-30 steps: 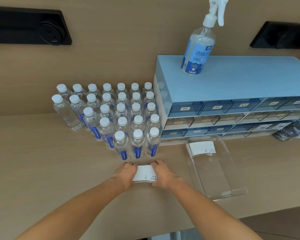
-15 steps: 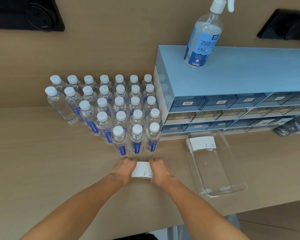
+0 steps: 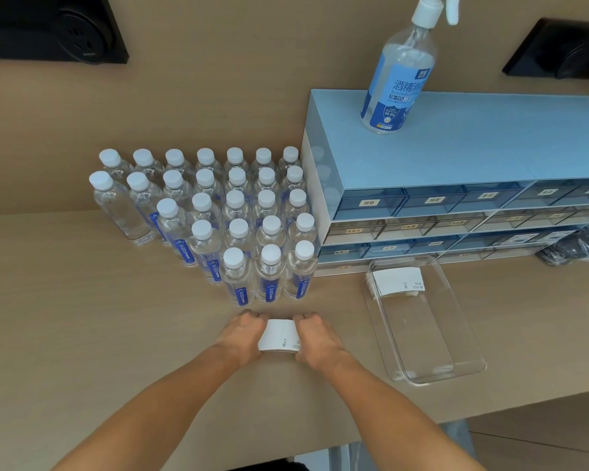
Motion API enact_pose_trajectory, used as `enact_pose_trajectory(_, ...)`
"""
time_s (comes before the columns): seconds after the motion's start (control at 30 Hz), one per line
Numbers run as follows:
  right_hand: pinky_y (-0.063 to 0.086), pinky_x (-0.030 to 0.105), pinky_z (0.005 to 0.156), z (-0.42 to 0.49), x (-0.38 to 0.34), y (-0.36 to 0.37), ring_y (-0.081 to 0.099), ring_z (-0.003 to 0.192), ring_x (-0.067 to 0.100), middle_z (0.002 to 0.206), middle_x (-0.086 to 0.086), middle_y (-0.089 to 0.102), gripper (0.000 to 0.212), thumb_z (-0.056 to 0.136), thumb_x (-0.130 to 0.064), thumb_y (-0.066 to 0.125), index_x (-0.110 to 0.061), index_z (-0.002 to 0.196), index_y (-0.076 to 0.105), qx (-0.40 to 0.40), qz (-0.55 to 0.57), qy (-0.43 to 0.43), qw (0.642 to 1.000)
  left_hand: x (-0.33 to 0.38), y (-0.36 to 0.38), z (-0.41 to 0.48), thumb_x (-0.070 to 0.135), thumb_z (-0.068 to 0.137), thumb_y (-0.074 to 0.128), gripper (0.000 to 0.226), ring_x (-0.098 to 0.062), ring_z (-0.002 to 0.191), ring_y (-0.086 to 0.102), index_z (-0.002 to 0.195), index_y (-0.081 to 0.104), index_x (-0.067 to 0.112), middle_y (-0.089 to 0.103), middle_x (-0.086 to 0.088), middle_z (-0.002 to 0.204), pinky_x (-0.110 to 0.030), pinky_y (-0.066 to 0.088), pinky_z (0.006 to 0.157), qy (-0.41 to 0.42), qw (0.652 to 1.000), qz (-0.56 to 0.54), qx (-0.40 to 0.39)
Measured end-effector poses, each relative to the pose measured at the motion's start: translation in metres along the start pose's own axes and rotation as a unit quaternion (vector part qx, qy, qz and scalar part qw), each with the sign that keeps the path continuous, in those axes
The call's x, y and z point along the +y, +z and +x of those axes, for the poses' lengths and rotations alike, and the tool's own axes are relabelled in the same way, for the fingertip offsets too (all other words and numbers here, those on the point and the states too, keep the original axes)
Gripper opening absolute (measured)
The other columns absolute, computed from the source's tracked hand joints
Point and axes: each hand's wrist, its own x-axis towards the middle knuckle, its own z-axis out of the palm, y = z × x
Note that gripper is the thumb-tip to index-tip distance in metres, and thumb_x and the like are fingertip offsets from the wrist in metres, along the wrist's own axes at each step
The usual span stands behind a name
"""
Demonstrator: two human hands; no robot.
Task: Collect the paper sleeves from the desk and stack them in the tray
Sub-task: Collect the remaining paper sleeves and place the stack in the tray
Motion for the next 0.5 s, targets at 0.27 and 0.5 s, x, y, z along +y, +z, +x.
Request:
enact_pose_trajectory(0.27, 0.049, 0.035, 0.091, -0.008, -0.002, -0.001, 0.056, 0.114, 0.030, 0.121, 0.011, 0.056, 0.054, 0.075, -0.015, 0.075, -0.014, 0.123, 0.051, -0.018, 0.012, 0.008, 1.000, 0.000, -0.001, -0.005, 0.025, 0.081, 0.071, 0.053, -0.027, 0.121, 0.051, 0.127, 0.051, 0.012, 0.057, -0.010, 0.128, -0.033, 0.045, 0.095, 0.009, 1.000, 0.020, -0.019)
enact_pose_trajectory(0.5, 0.052, 0.035, 0.085, -0.025, -0.004, -0.021, 0.060, 0.106, 0.029, 0.117, 0.010, 0.057, 0.052, 0.073, -0.020, 0.077, -0.017, 0.118, 0.052, 0.005, 0.032, 0.014, 0.999, 0.004, -0.026, -0.017, 0.025, 0.081, 0.071, 0.050, -0.027, 0.118, 0.053, 0.126, 0.052, 0.013, 0.057, -0.010, 0.125, -0.033, 0.048, 0.091, 0.028, 0.999, 0.021, -0.006)
